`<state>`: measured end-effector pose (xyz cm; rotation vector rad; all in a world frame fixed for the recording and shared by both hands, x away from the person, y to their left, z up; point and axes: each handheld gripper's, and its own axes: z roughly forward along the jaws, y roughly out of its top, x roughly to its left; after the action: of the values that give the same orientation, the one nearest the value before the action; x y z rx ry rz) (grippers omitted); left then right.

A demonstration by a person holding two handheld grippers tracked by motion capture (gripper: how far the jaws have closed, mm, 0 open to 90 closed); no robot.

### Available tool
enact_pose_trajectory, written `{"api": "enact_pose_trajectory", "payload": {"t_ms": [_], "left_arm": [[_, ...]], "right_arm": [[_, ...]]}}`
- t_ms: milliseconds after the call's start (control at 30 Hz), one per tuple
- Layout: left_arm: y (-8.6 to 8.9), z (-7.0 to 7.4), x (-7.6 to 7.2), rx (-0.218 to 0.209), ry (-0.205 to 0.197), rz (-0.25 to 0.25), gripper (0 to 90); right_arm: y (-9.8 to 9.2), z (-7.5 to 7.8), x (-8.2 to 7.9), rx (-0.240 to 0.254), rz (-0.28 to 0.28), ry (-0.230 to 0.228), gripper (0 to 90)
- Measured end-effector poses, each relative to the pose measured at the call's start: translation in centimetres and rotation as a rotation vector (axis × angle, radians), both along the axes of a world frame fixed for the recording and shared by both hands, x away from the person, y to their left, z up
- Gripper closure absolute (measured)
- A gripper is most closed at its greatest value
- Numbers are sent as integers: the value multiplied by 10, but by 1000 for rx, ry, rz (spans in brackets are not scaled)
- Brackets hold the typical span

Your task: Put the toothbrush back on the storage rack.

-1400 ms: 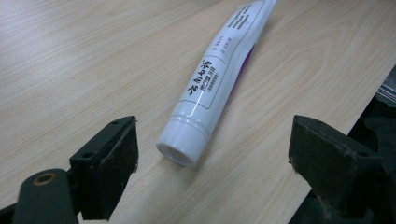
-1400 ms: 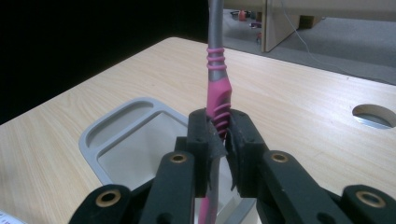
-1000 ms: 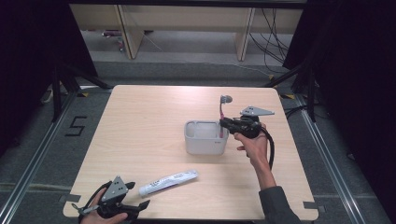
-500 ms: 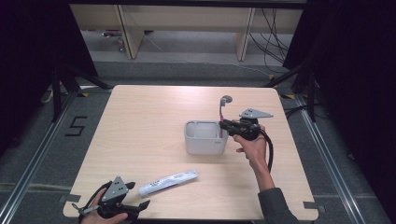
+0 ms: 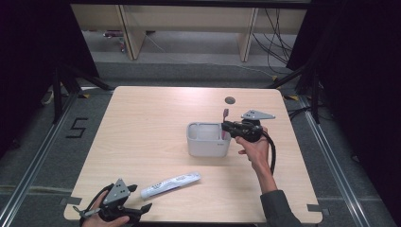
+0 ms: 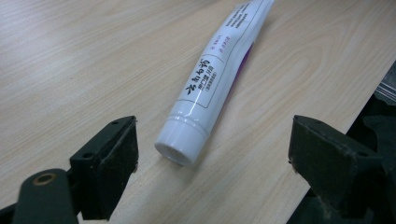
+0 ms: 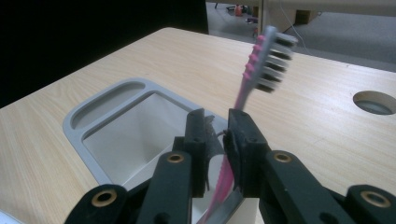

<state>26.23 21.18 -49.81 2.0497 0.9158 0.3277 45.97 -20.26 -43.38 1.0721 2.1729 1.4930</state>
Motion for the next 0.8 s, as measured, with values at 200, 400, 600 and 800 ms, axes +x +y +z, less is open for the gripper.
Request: {"api": "enact_pose_trajectory", "payload": {"t_ms": [200,400,600,800], "left_arm": [[0,0,0,-4,-2,-3,155],[0,-1,0,-14,-8,-2,155],[0,0,0,-7,-2,-1,155],[0,0,0,-6,-2,-2,155]], "right_arm": [[-3,3,-3,27,1,17,784],[-7,6,-6,32,-2,6,783],[-13,10,-10,13,6,-22,781],[-17,14,-18,26,22,-20,769]]}}
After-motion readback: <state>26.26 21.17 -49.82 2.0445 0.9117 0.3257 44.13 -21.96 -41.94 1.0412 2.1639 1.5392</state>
